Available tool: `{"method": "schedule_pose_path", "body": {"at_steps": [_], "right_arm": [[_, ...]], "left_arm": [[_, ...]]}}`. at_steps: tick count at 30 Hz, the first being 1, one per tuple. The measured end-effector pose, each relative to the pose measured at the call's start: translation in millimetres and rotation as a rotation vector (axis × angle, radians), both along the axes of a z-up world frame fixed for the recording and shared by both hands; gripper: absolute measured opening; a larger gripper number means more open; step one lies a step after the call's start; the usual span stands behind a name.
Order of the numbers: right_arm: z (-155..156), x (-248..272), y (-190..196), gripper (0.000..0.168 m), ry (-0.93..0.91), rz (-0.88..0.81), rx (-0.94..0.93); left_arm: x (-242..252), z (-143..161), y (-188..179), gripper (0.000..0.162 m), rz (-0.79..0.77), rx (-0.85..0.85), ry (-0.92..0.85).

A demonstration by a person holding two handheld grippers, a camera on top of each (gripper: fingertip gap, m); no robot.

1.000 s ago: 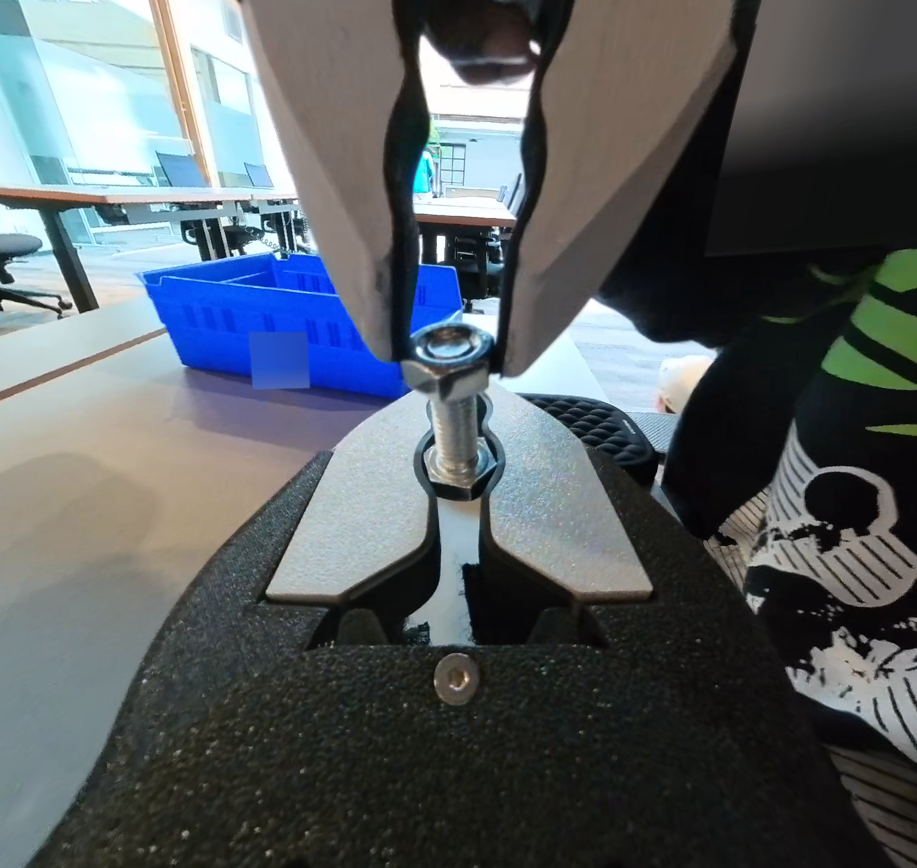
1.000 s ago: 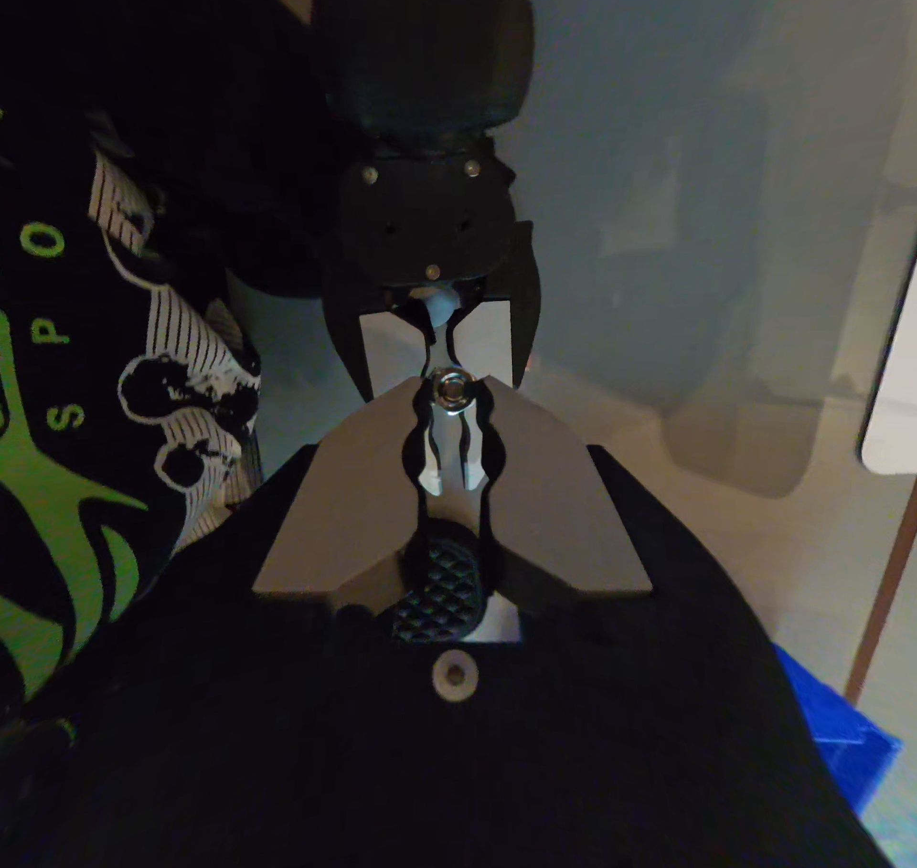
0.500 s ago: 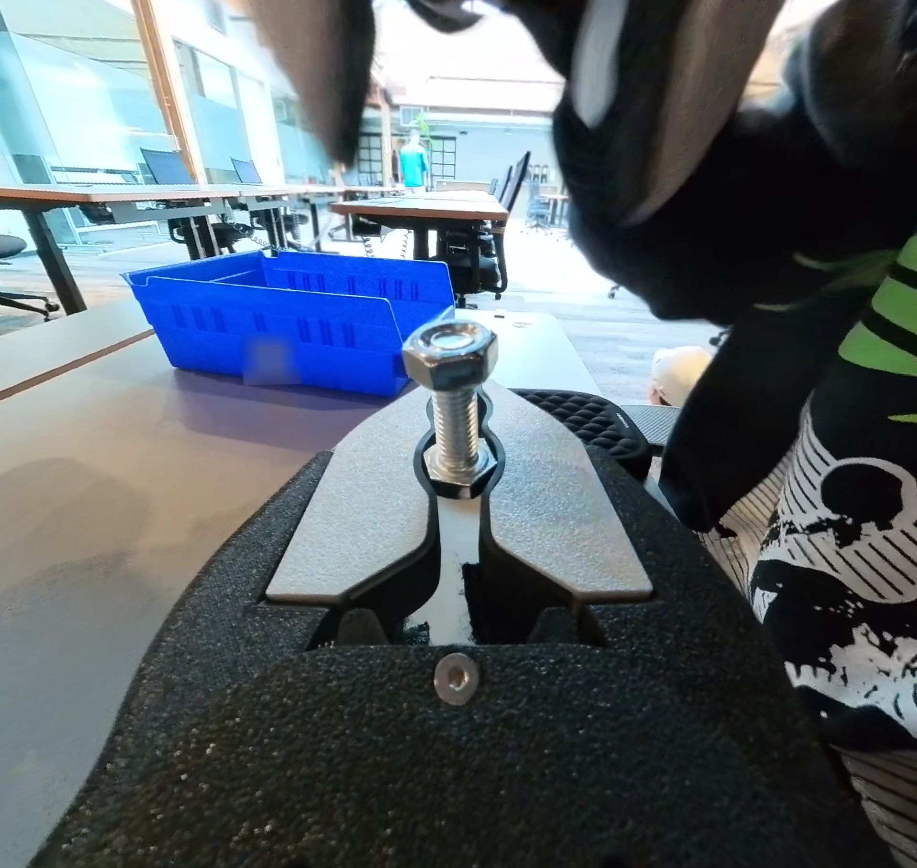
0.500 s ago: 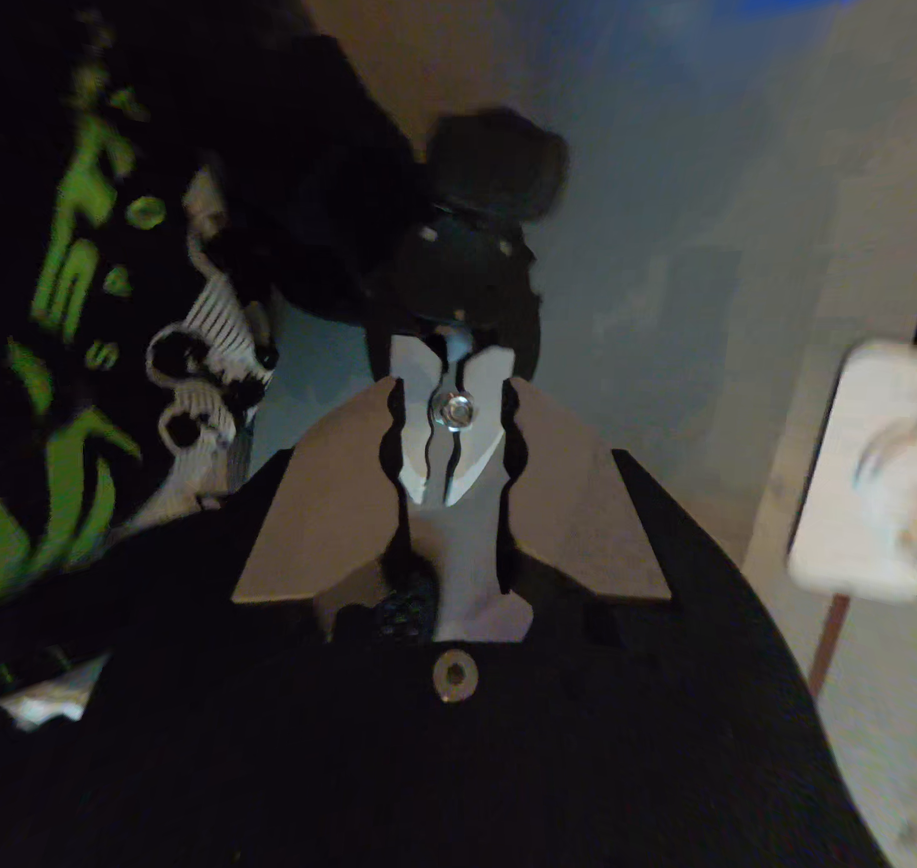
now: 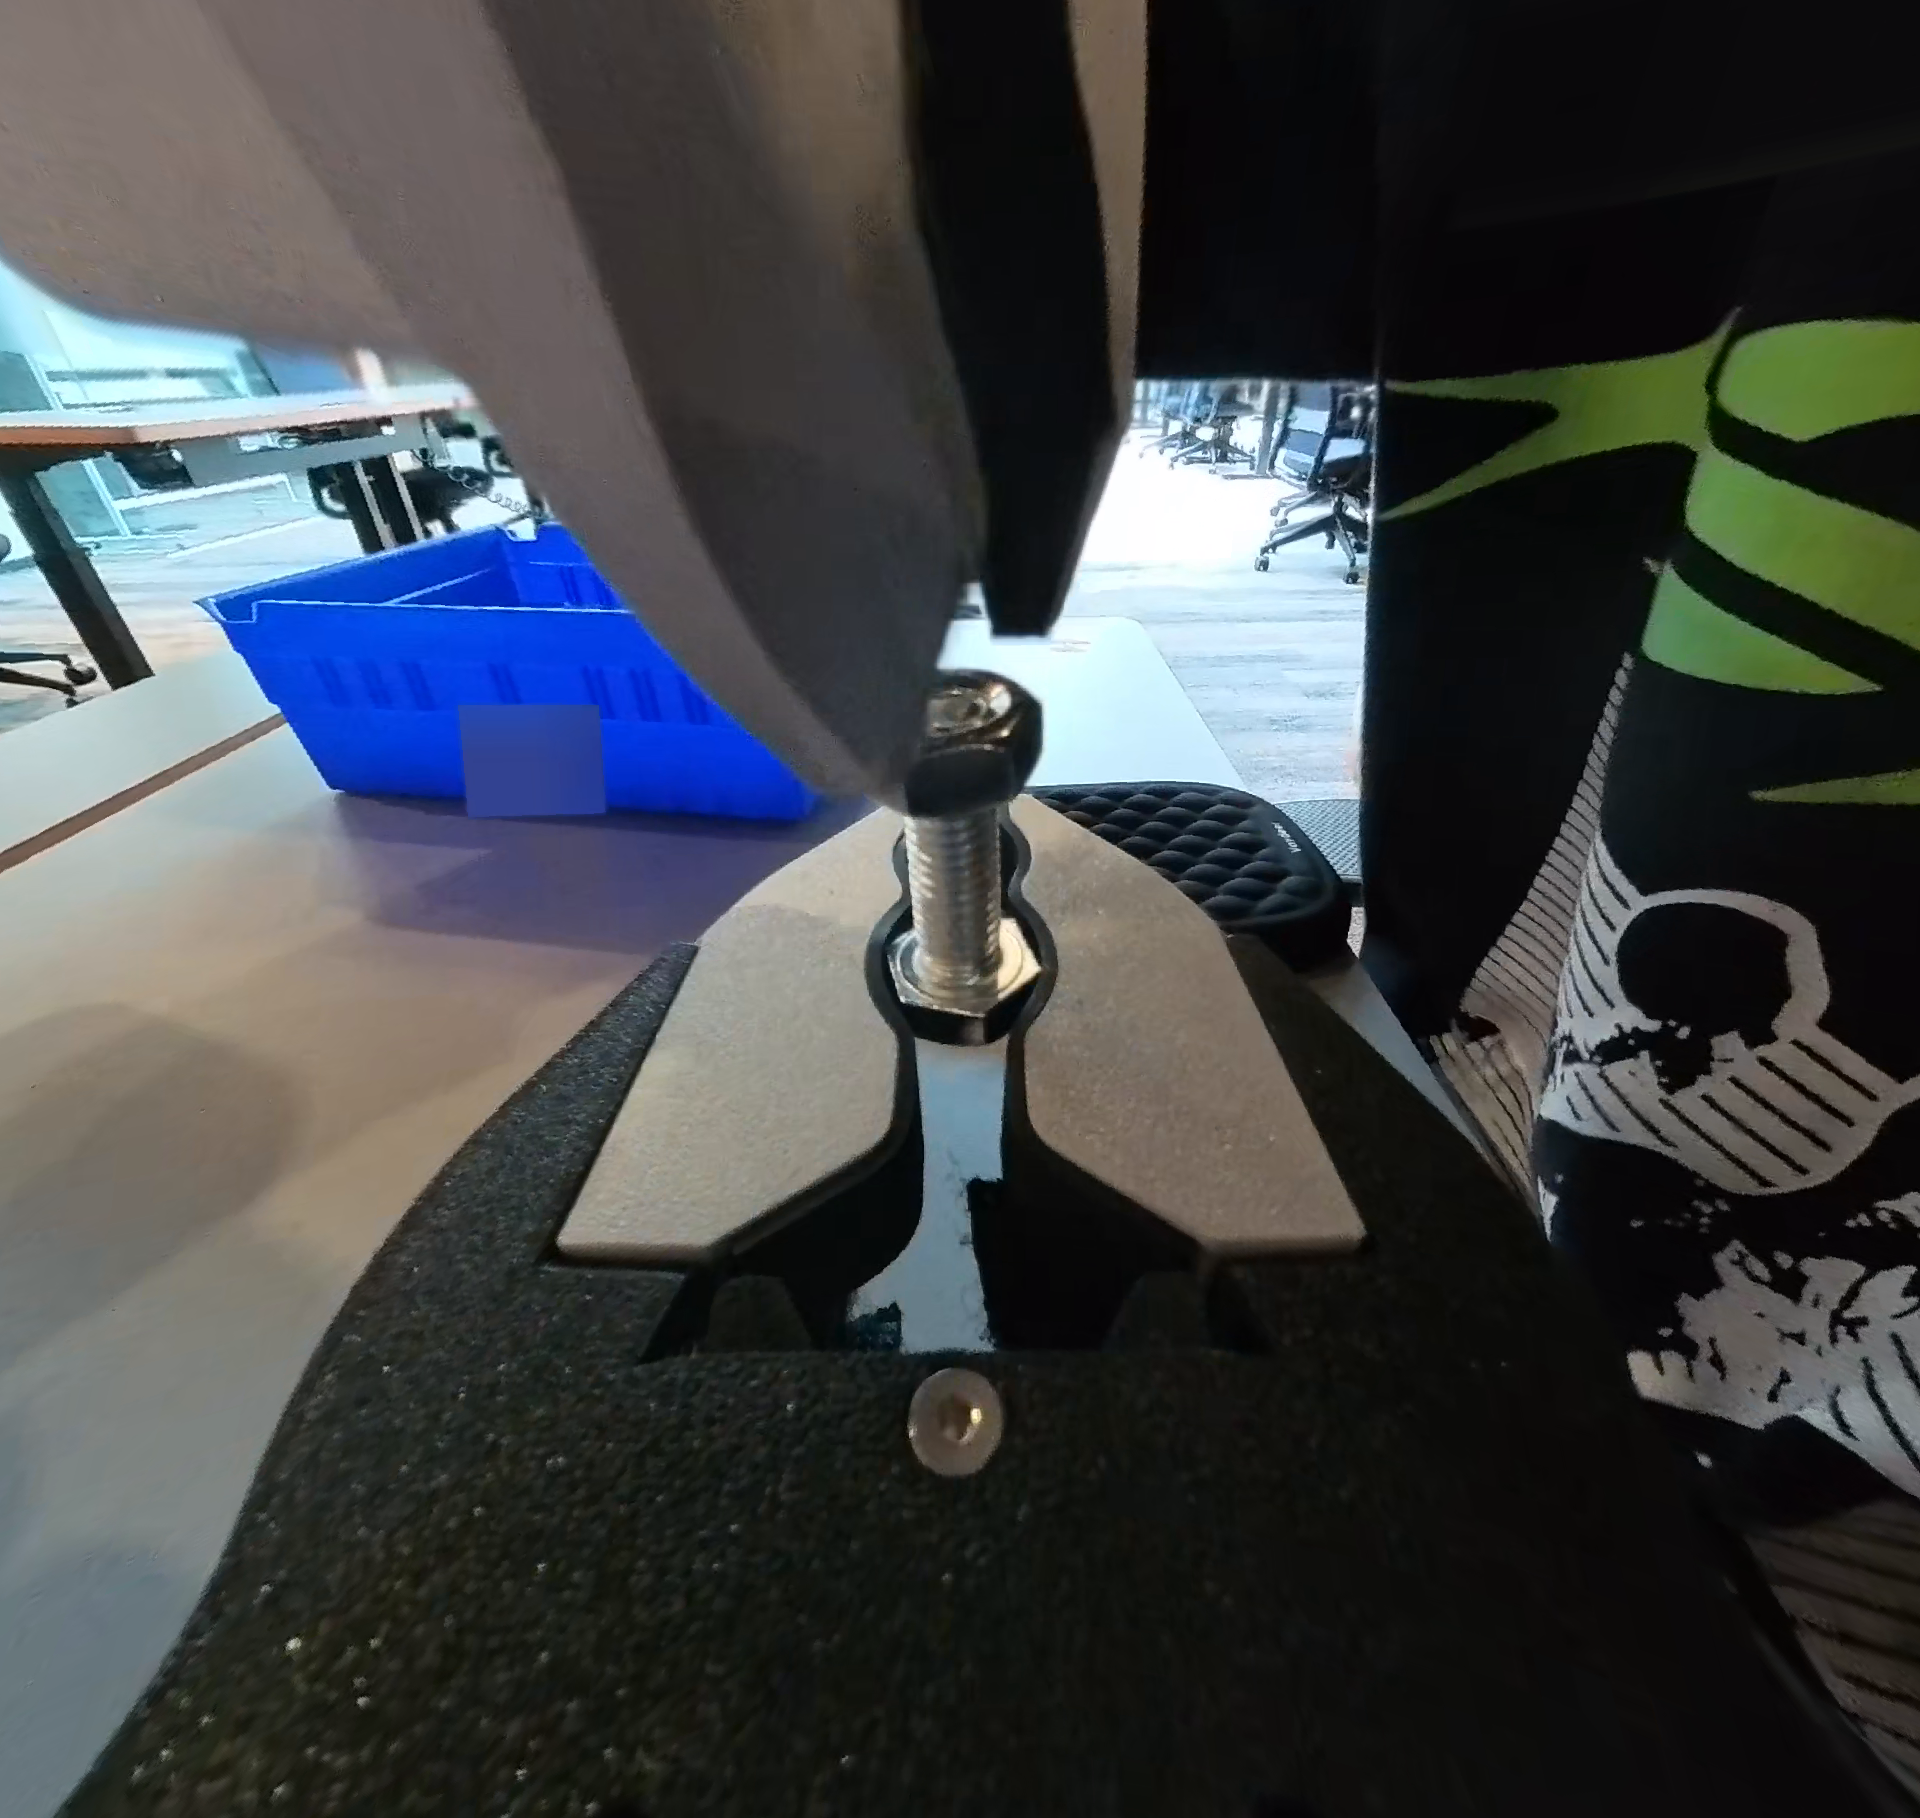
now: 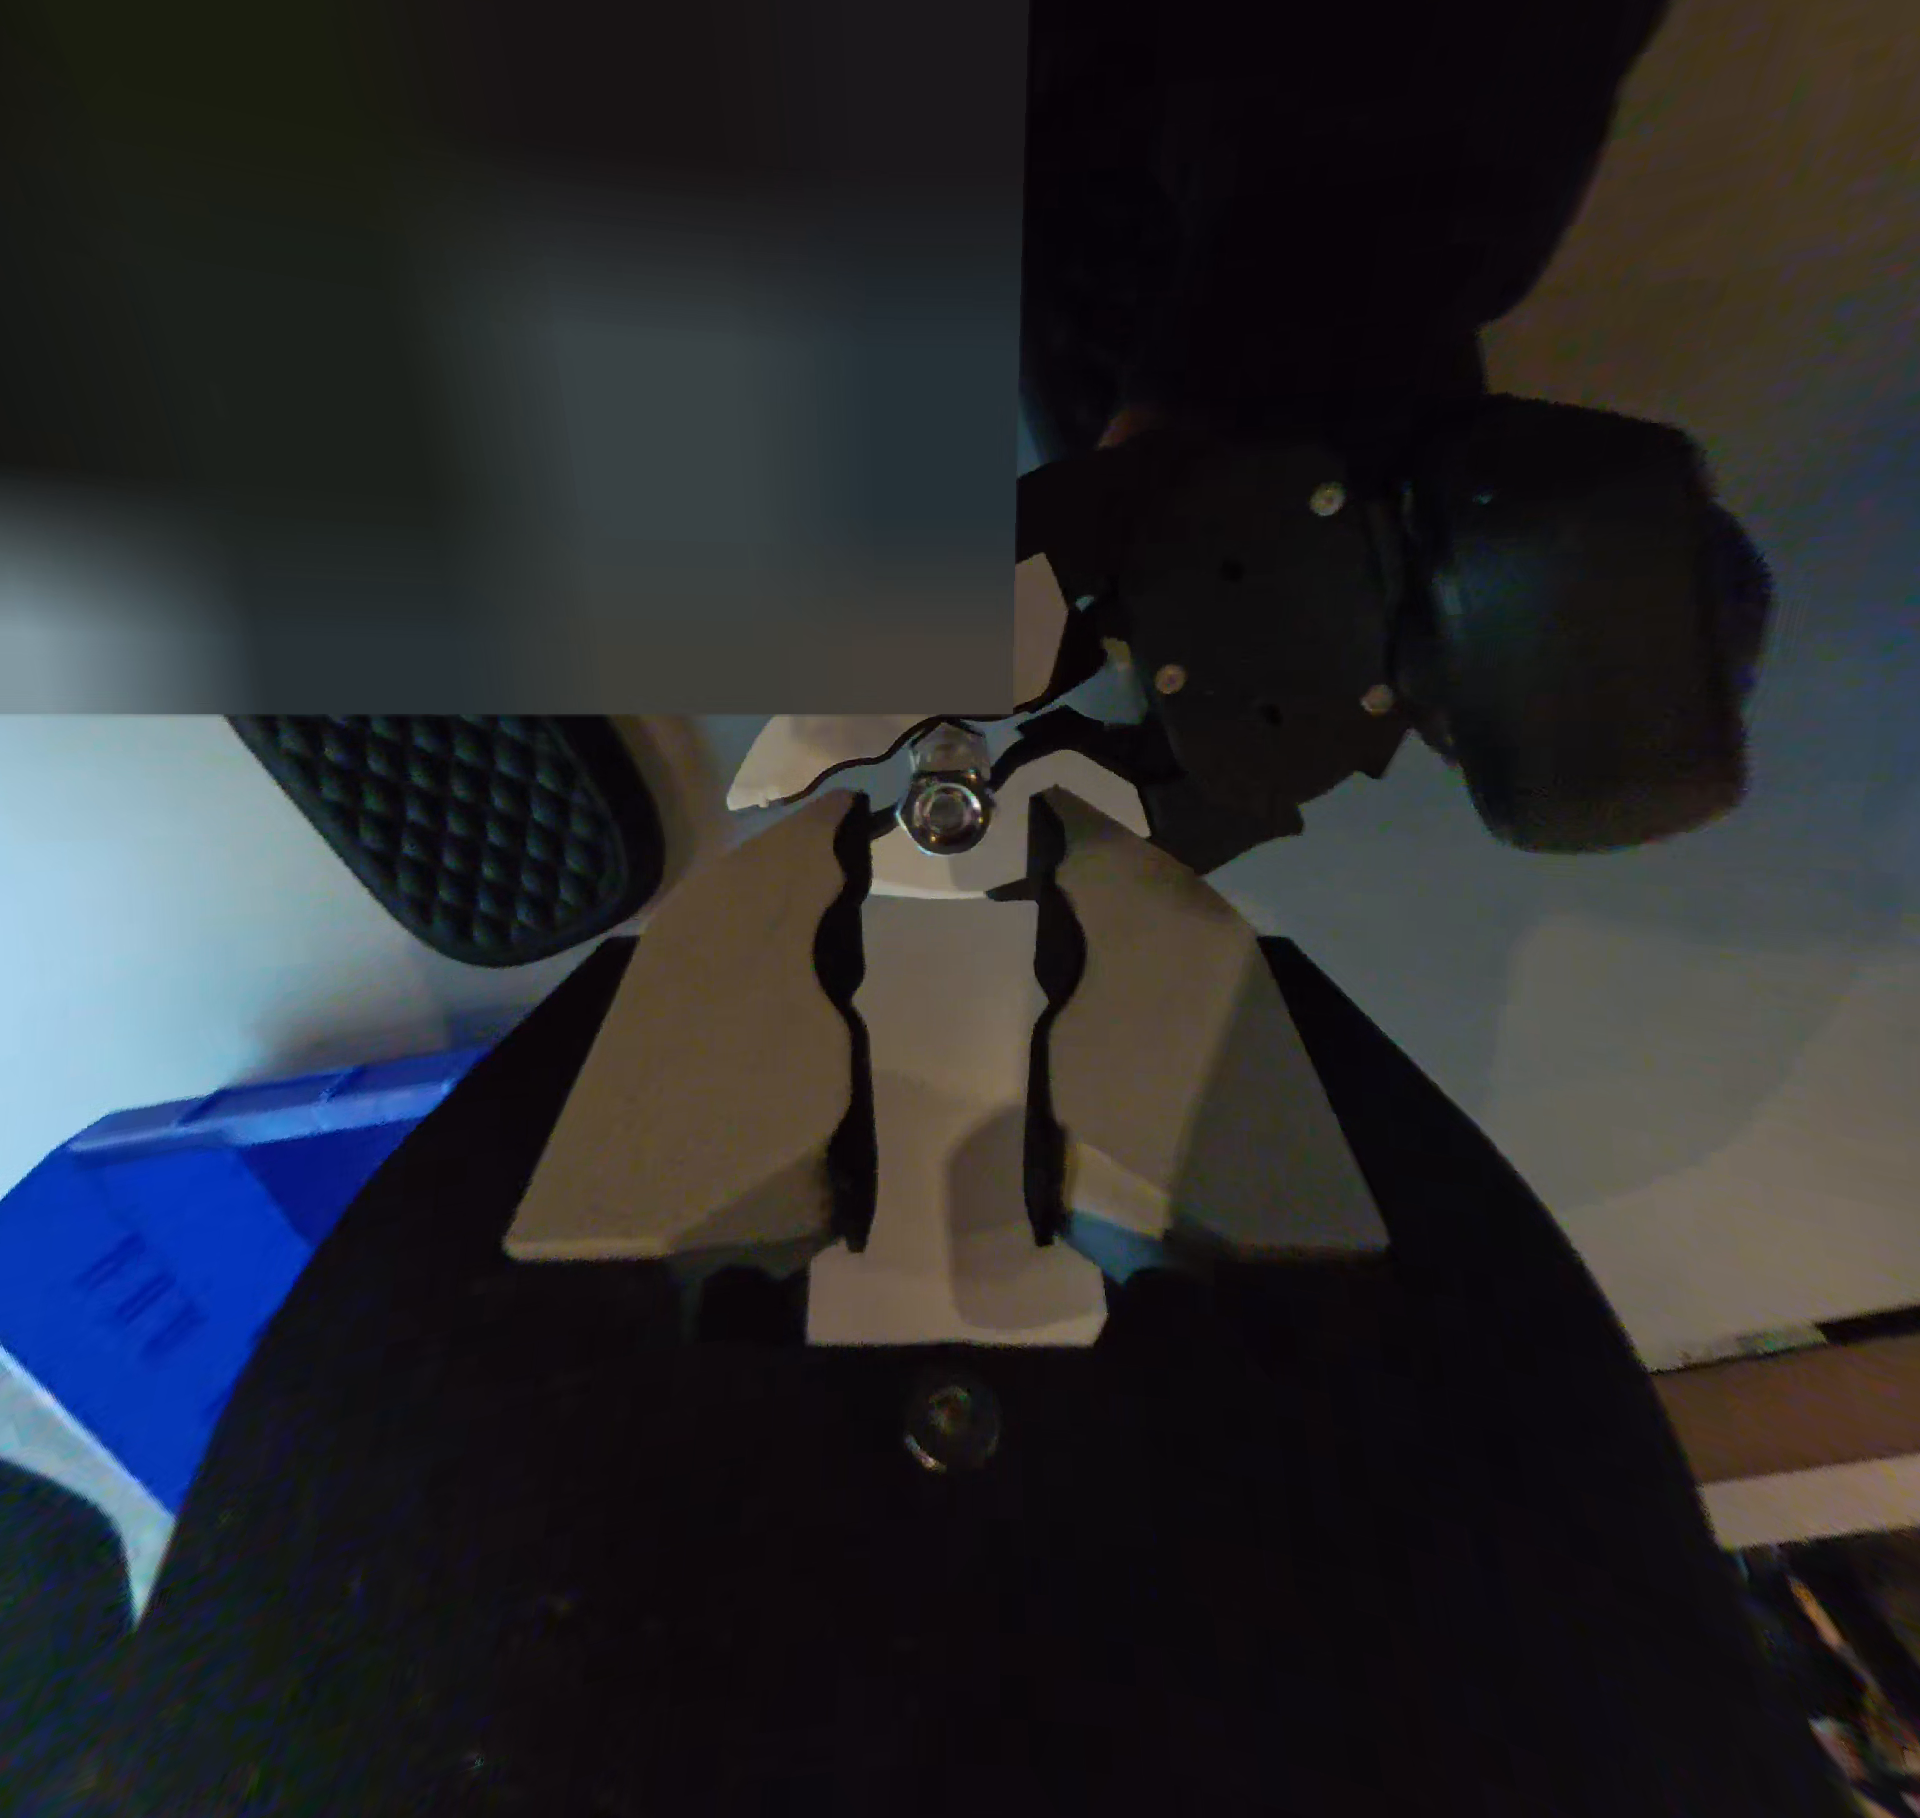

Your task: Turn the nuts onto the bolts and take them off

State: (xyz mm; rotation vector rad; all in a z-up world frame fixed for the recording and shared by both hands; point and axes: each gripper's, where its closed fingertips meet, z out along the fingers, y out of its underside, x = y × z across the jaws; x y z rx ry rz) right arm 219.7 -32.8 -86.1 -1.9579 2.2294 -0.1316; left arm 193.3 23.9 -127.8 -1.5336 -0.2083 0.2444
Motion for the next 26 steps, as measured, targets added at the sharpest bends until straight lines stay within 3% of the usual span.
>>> {"method": "schedule_pose_path", "body": {"at_steps": [5,8,18,23,26], "right_arm": [[-9,-1,4,0.019,0.035,0.028,0.05],[-8,-1,3,0.019,0.021,-0.047,0.037],[-9,-7,1,0.019,0.007,-0.836,-0.003],[-1,-9,-1,0.021,-0.104,-0.98,-0.113],[25,-16,-5,0.022,-0.272,-1.061,-0.264]], "left_arm": [[2,-1,1,0.011,-0.01,-0.009,0.004],[2,0,0,0.011,-0.003,-0.002,0.004],[-7,-1,-4,0.011,0.069,-0.008,-0.015],[-6,1,-4,0.011,0.055,0.011,-0.027],[-6,1,-4,0.011,0.05,0.008,-0.023]]}}
